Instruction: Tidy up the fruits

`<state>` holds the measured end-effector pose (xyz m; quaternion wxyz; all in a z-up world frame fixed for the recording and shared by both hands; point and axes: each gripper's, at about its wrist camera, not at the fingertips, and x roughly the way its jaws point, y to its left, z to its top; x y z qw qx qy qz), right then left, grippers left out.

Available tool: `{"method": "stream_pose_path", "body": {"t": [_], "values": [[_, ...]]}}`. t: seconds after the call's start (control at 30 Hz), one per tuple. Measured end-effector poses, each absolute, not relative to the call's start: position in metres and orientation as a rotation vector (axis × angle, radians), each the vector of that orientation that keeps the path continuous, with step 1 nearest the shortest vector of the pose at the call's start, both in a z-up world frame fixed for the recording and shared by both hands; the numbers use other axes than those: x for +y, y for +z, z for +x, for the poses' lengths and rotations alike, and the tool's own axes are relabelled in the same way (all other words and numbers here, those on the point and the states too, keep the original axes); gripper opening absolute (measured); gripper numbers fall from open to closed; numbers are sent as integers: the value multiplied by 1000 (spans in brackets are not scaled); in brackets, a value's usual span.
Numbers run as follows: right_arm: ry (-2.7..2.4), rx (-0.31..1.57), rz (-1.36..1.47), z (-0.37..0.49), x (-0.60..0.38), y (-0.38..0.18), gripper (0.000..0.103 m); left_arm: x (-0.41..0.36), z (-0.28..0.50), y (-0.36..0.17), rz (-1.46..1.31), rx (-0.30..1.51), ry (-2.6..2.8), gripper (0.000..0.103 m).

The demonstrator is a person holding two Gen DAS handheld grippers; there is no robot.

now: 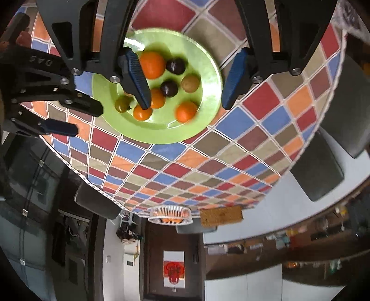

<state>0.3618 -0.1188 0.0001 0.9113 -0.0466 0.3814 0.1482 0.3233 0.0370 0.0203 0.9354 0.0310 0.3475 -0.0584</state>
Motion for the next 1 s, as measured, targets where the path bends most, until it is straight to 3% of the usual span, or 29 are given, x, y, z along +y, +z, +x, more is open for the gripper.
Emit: {"method": "stream_pose_path", "body": {"t": [0.43, 0.6, 1.0], "values": [[248, 647, -59, 254, -149, 39, 78, 27, 216, 56, 52, 592, -68, 87], [240, 609, -43, 215, -157, 46, 82, 22, 182, 62, 48, 570, -58, 91], [215, 580, -15, 154, -172, 49, 83, 9, 133, 67, 41, 542, -63, 96]]}}
